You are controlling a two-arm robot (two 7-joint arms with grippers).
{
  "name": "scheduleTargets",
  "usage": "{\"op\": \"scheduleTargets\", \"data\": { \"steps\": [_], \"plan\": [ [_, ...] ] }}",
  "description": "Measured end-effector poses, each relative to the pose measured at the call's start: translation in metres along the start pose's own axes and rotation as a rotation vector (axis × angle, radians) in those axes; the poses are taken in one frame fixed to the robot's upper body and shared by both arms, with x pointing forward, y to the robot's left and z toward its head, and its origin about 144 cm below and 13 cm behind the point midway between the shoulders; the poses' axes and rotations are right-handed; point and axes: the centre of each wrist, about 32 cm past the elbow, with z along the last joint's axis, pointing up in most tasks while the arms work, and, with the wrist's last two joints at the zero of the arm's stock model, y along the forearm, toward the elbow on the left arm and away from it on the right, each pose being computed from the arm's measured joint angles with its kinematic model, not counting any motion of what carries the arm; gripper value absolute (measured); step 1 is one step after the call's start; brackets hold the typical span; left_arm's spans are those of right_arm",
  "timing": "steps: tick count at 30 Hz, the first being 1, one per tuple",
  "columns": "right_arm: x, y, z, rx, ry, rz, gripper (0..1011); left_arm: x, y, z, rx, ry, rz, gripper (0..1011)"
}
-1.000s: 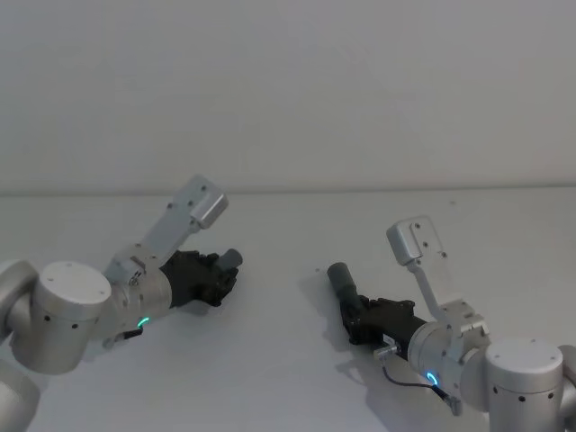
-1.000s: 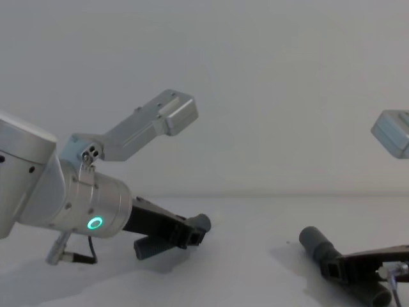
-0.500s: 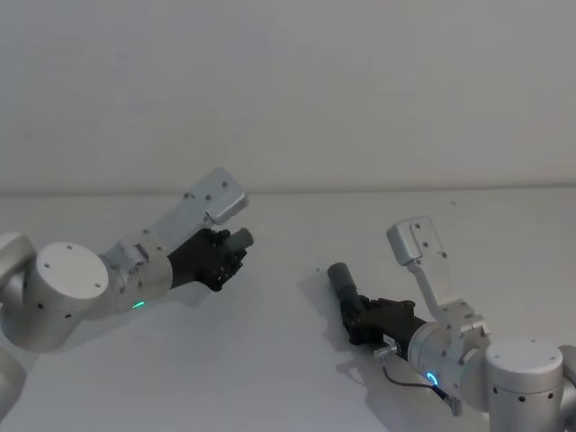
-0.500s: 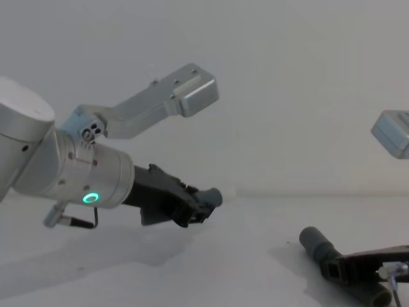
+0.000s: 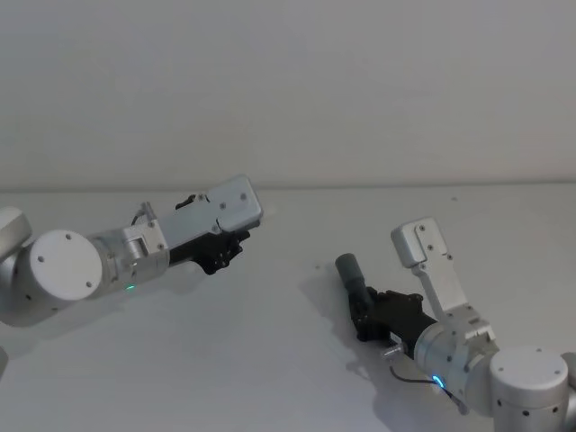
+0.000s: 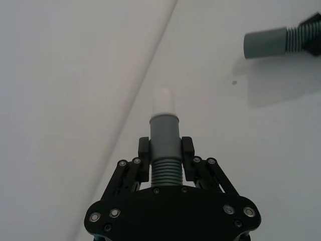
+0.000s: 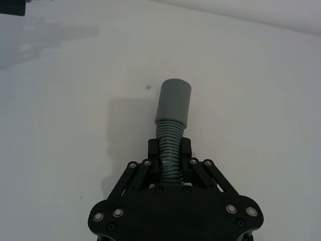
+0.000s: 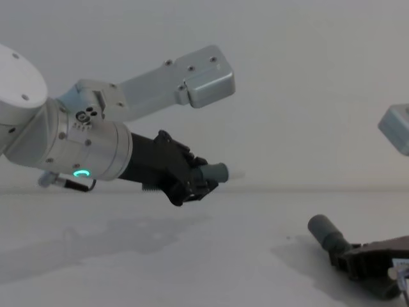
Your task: Use both hands to pick up one end of the pipe from the table, align the ends, and insert them.
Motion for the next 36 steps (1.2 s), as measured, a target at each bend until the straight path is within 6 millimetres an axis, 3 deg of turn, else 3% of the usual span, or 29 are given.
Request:
{"op": "scheduleTargets", "data": {
  "steps": [21, 36],
  "plan": [
    [0.010, -0.015, -0.008, 0.255, -0.167, -0.090, 204, 0.011, 0.011, 0.003, -0.079, -0.435, 0.069, 354],
    [0.026, -0.020, -0.015, 0.383, -0.387, -0.149, 204, 0.014, 0.015, -0.005, -0.165, -0.706, 0.156, 354]
  ]
}}
